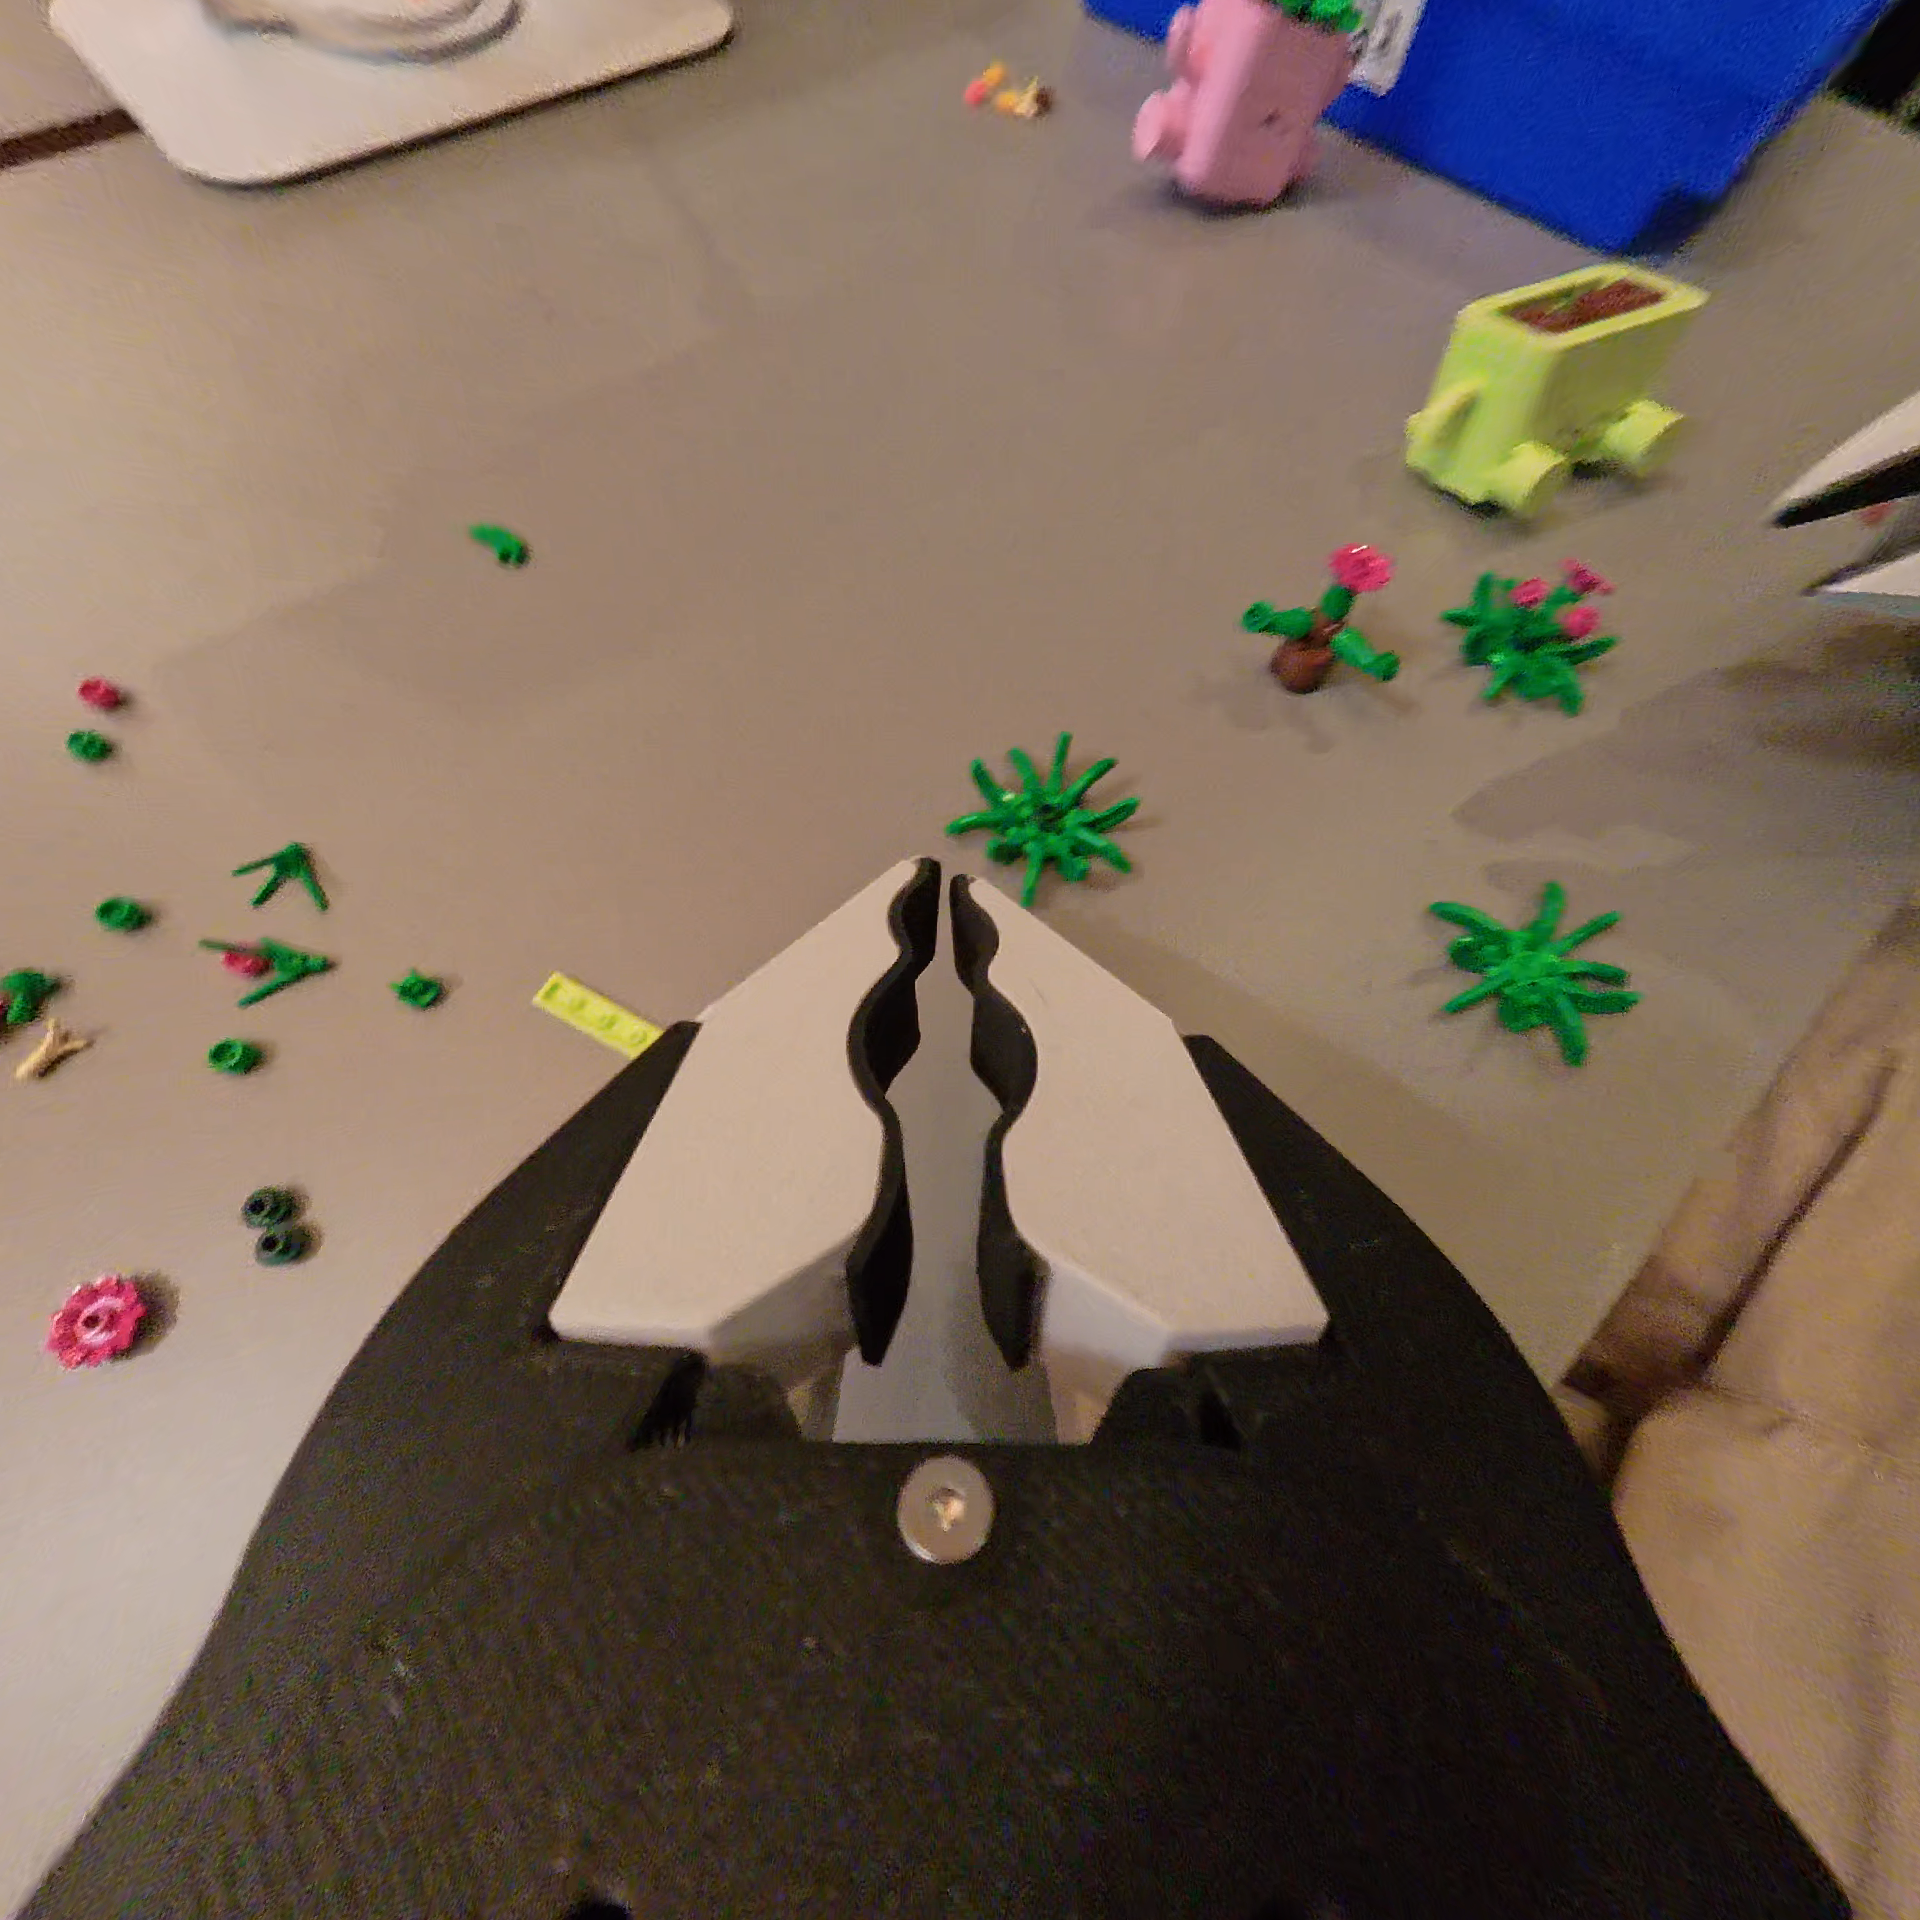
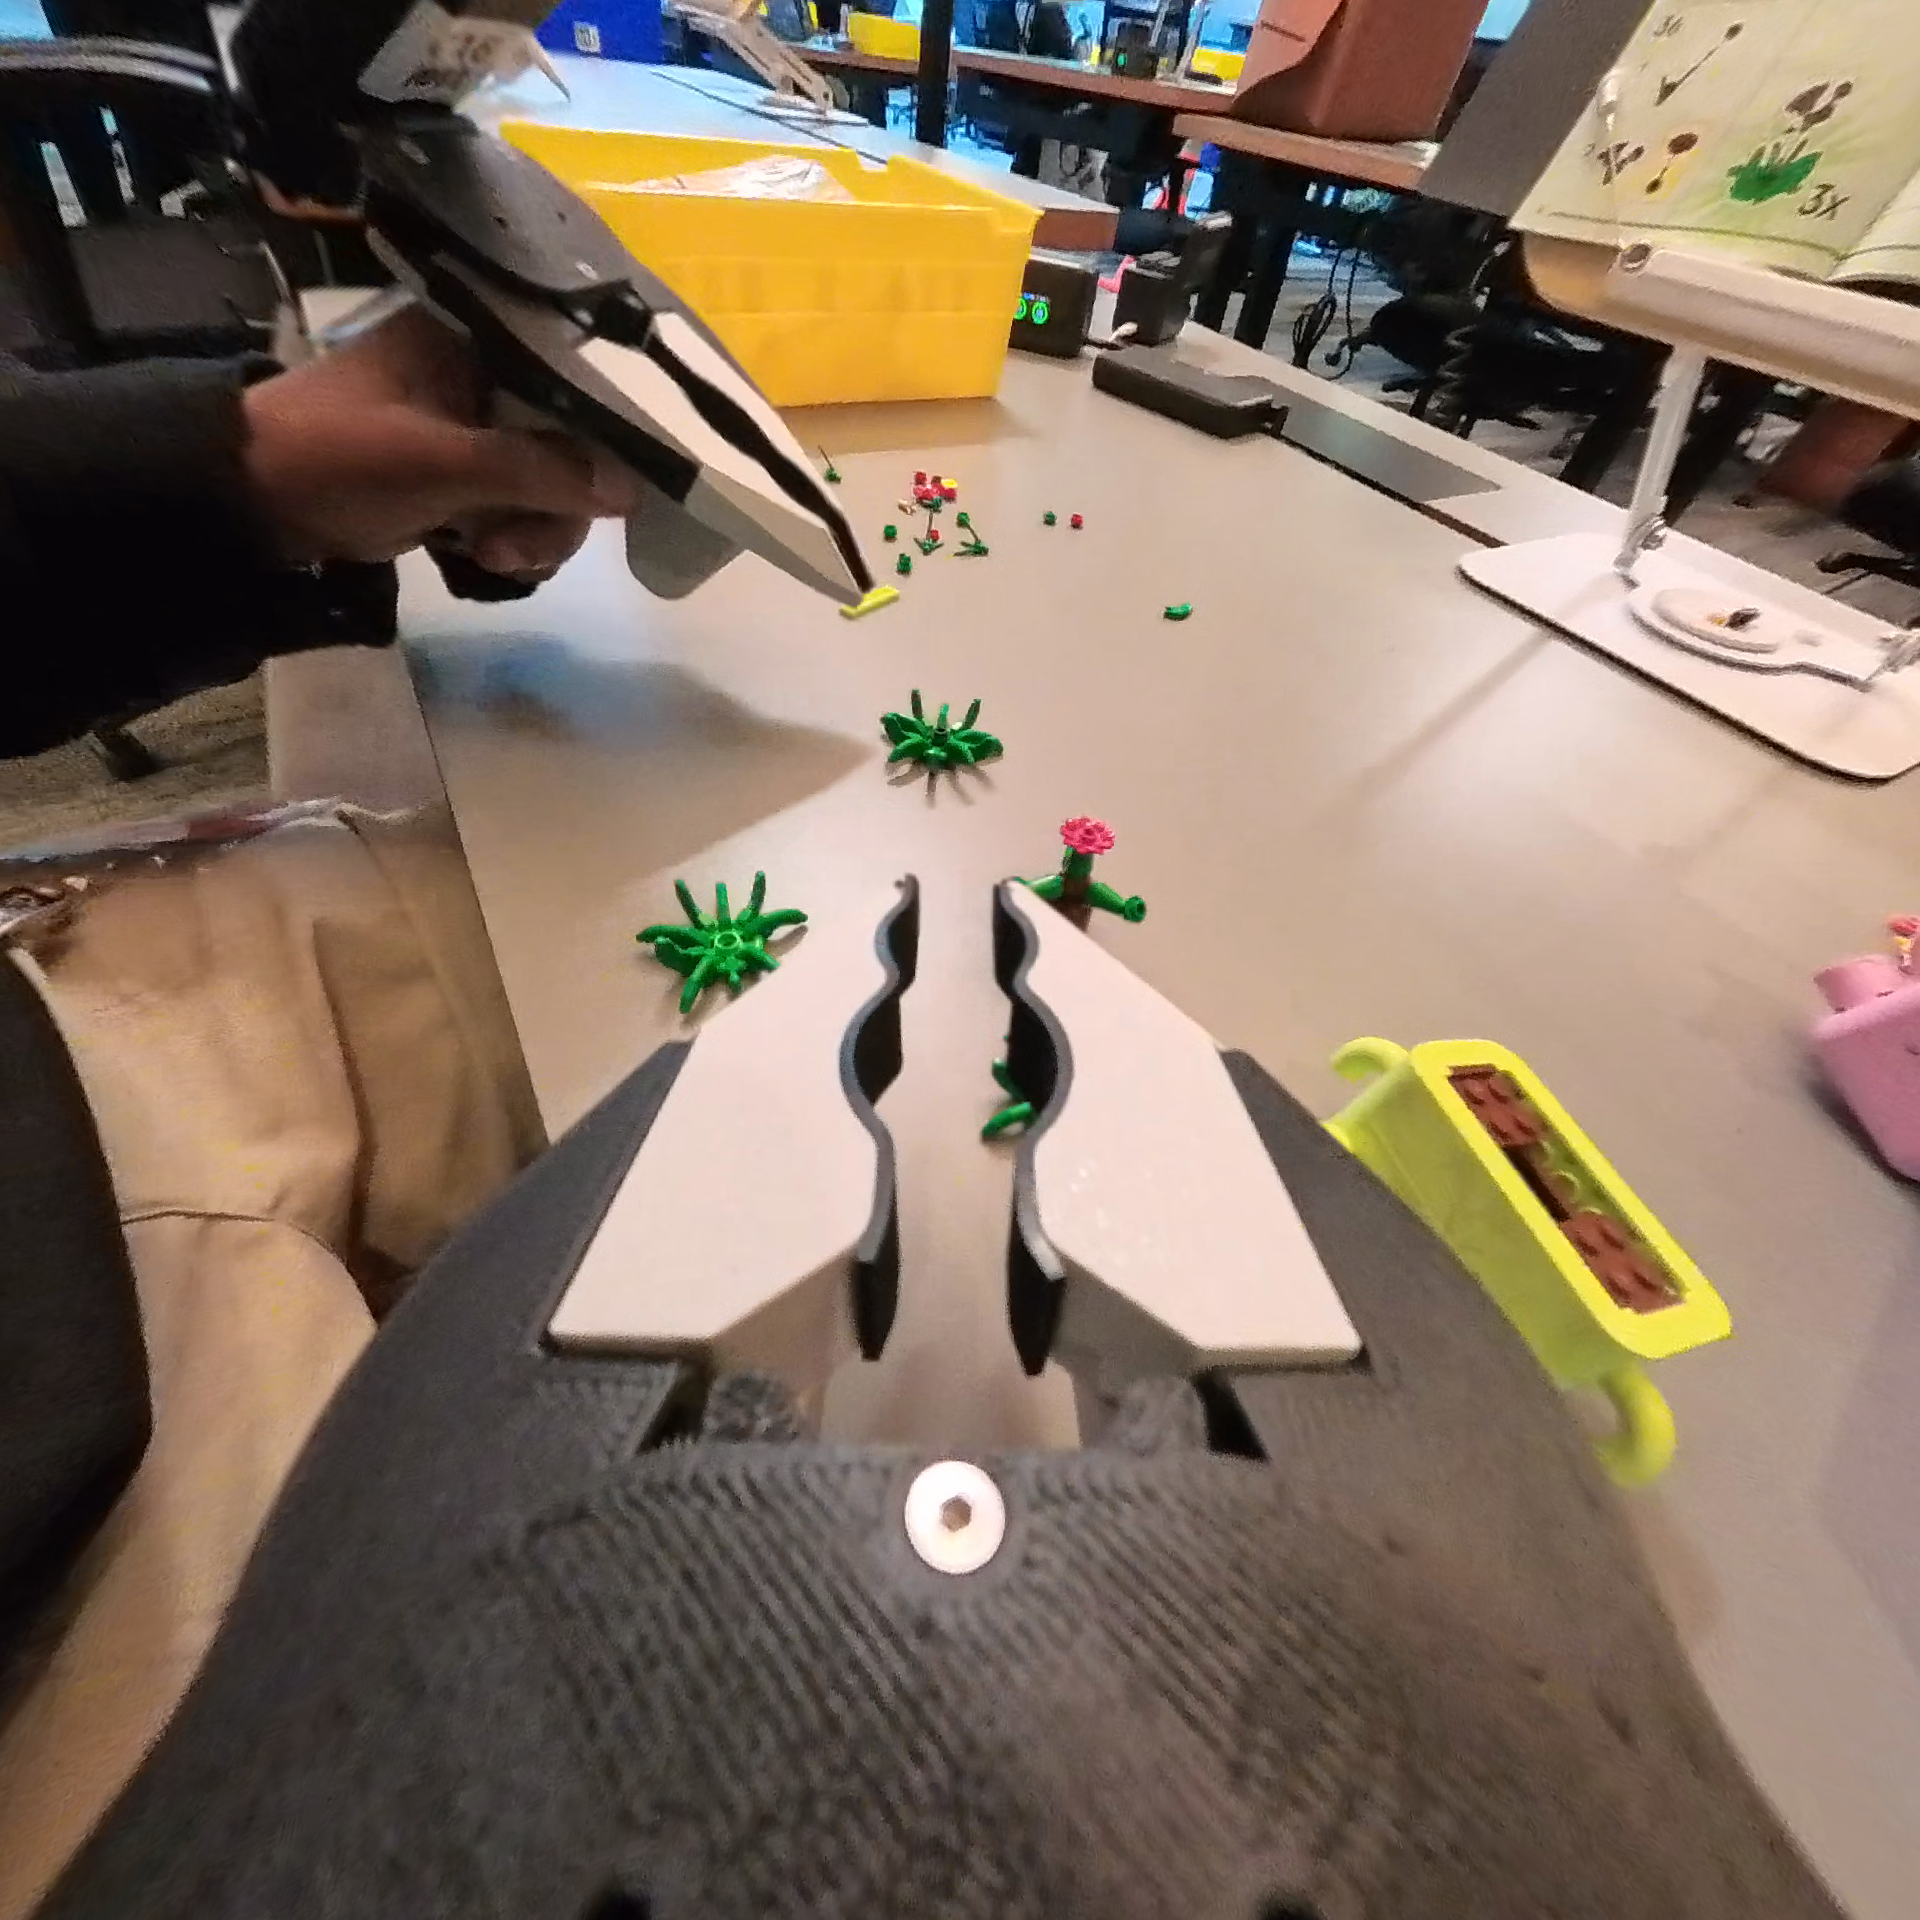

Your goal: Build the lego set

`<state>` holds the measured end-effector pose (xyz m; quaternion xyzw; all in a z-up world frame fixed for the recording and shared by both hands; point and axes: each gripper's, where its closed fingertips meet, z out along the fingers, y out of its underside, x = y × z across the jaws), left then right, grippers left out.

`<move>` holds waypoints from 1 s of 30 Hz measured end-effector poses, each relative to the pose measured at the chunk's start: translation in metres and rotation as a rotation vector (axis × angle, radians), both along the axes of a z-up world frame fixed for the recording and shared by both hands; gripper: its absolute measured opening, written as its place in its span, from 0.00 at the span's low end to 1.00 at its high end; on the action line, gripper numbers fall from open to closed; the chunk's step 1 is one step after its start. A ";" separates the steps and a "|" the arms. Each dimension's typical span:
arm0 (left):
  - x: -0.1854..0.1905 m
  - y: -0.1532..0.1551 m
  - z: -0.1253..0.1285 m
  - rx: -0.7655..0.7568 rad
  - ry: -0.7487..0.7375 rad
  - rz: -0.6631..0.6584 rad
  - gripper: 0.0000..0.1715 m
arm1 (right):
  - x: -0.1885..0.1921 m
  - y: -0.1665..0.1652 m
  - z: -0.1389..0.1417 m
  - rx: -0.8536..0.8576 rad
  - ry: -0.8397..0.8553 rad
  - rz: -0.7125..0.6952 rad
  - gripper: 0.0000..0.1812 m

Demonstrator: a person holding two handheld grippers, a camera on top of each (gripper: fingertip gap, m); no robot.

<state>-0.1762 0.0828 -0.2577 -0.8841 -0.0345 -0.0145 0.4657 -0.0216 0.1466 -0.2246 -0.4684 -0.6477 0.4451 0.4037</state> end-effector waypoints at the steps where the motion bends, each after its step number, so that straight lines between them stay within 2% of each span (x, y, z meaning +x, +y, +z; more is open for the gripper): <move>1: -0.006 -0.001 -0.003 -0.010 0.009 0.020 0.01 | -0.001 -0.001 -0.002 0.007 -0.010 0.000 0.08; 6: -0.033 -0.012 -0.007 -0.020 0.020 0.108 0.04 | -0.002 -0.002 -0.005 0.020 -0.027 0.004 0.08; 10: -0.077 -0.036 0.000 -0.027 0.094 0.262 0.07 | -0.002 0.001 -0.003 -0.010 -0.021 -0.002 0.09; 13: -0.098 -0.050 0.006 0.014 0.039 0.341 0.09 | -0.002 0.002 -0.002 -0.039 -0.022 0.003 0.10; 15: -0.102 -0.048 0.010 0.044 -0.026 0.345 0.10 | -0.002 0.004 -0.002 -0.057 -0.026 0.003 0.10; 19: -0.098 -0.012 0.013 0.026 -0.093 0.267 0.12 | -0.005 0.005 -0.006 -0.093 -0.064 0.013 0.10; 23: -0.105 0.053 0.005 -0.023 -0.151 0.244 0.17 | -0.008 0.005 -0.008 -0.090 -0.078 0.014 0.10; 25: -0.115 0.078 -0.007 -0.079 -0.115 0.267 0.24 | -0.008 0.004 -0.009 -0.082 -0.079 0.014 0.10; 27: -0.125 0.094 -0.020 -0.143 -0.067 0.291 0.24 | -0.007 0.004 -0.007 -0.074 -0.065 0.013 0.09; 30: -0.128 0.110 -0.030 -0.179 -0.085 0.296 0.23 | -0.006 0.005 -0.004 -0.078 -0.046 0.012 0.09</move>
